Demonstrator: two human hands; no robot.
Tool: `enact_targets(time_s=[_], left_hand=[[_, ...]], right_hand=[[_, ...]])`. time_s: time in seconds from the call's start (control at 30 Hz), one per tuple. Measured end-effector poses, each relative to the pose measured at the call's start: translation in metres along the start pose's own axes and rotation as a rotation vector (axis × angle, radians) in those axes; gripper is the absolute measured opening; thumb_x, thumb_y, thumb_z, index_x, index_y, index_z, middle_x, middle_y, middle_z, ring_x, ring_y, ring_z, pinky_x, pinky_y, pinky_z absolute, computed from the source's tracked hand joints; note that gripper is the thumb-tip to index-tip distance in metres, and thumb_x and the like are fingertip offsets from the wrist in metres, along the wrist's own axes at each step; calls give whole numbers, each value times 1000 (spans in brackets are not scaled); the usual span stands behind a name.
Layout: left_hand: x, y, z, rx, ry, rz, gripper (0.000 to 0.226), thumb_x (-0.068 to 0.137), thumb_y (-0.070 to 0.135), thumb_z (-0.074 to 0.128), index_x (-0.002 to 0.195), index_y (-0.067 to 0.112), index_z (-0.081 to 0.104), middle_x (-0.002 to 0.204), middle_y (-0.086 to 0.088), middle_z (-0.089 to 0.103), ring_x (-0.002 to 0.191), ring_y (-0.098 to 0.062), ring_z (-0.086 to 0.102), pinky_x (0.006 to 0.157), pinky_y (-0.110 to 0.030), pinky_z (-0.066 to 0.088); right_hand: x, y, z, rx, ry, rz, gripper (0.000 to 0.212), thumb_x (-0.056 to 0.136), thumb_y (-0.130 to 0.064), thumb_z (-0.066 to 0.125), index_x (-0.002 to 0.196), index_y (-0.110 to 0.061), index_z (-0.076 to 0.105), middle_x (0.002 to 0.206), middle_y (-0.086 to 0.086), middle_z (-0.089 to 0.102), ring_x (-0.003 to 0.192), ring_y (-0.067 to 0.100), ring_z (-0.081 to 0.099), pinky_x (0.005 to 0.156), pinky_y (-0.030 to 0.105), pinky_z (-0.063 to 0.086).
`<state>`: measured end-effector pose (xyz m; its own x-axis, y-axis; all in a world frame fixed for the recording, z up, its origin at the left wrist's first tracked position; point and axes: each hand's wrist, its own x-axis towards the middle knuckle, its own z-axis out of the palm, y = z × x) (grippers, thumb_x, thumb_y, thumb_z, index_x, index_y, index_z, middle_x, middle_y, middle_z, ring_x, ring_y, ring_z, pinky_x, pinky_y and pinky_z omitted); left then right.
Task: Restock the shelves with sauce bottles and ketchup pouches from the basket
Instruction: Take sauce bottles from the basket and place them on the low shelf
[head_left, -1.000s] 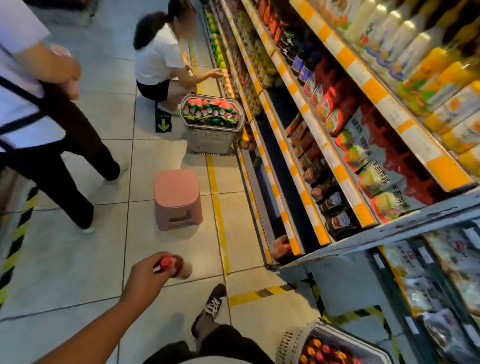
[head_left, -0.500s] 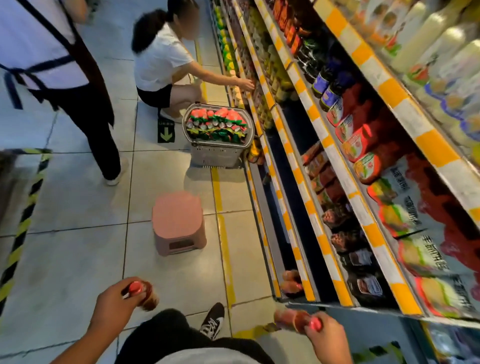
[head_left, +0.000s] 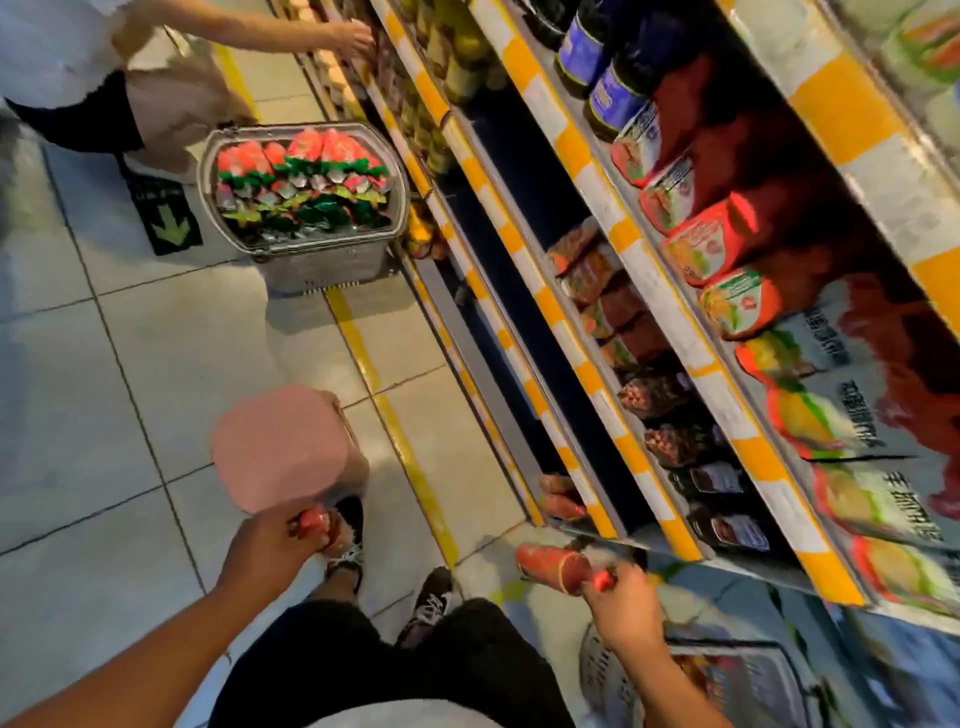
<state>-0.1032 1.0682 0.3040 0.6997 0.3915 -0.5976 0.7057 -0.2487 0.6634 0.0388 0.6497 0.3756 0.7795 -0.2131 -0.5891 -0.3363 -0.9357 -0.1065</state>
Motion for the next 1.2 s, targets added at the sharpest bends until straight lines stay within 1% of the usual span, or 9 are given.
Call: enact_targets(time_s=[0.1, 0.23, 0.33, 0.4, 0.53, 0.7, 0.83, 0.97, 1.2], left_hand=[[46, 24, 2, 23, -87, 21, 33, 76, 10, 88, 96, 33, 76, 92, 8, 76, 89, -16, 69, 74, -30, 50], [96, 48, 23, -2, -154, 32, 29, 76, 11, 88, 96, 30, 76, 93, 7, 76, 91, -17, 70, 81, -33, 53], [133, 64, 50, 2, -201, 69, 37, 77, 8, 87, 108, 26, 77, 101, 7, 75, 98, -16, 69, 87, -29, 52], [158, 74, 72, -1, -231, 90, 38, 76, 7, 87, 109, 24, 77, 102, 7, 74, 99, -16, 69, 87, -27, 51], [210, 77, 127, 6, -267, 128, 33, 77, 8, 86, 106, 21, 76, 105, 4, 75, 101, -18, 68, 92, -38, 55], [270, 61, 218, -63, -228, 192, 32, 81, 8, 81, 113, 14, 77, 109, -6, 76, 104, -23, 70, 92, -37, 55], [310, 42, 284, -111, -198, 156, 24, 74, 25, 79, 97, 20, 76, 94, 2, 75, 92, -19, 69, 84, -38, 55], [336, 32, 340, -178, -202, 148, 18, 74, 16, 82, 88, 19, 70, 93, 0, 74, 93, -23, 69, 86, -42, 55], [377, 34, 418, -115, -182, 274, 29, 76, 29, 79, 104, 24, 75, 98, 8, 74, 94, -19, 66, 83, -32, 48]], right_hand=[[9, 4, 17, 28, -10, 137, 21, 81, -12, 75, 66, -8, 61, 65, 11, 63, 68, 35, 61, 60, 40, 45], [21, 9, 44, 145, -22, 345, 35, 78, -18, 79, 51, -11, 58, 44, 0, 54, 48, 21, 53, 49, 32, 38], [42, 2, 61, 275, -58, 454, 28, 81, -16, 79, 57, -8, 66, 42, -3, 59, 36, 6, 54, 39, 20, 40], [63, -10, 68, 375, -82, 513, 18, 82, -15, 79, 69, -6, 71, 46, -4, 64, 37, 2, 56, 38, 14, 40], [118, -27, 95, 610, -46, 584, 13, 86, -14, 76, 90, -2, 73, 74, 11, 76, 59, 18, 70, 50, 28, 56], [198, -32, 150, 901, -37, 706, 20, 94, -8, 69, 108, 7, 67, 97, 26, 72, 84, 33, 73, 84, 46, 60], [257, -30, 188, 1089, 2, 779, 14, 93, -11, 74, 98, -2, 65, 82, 15, 65, 64, 21, 64, 70, 35, 58], [302, -21, 217, 1229, 55, 807, 16, 99, -14, 67, 89, -4, 59, 66, 11, 63, 46, 17, 55, 43, 24, 46], [355, 0, 241, 1333, 209, 749, 18, 97, -15, 71, 106, -1, 64, 88, 16, 65, 58, 17, 60, 53, 22, 52]])
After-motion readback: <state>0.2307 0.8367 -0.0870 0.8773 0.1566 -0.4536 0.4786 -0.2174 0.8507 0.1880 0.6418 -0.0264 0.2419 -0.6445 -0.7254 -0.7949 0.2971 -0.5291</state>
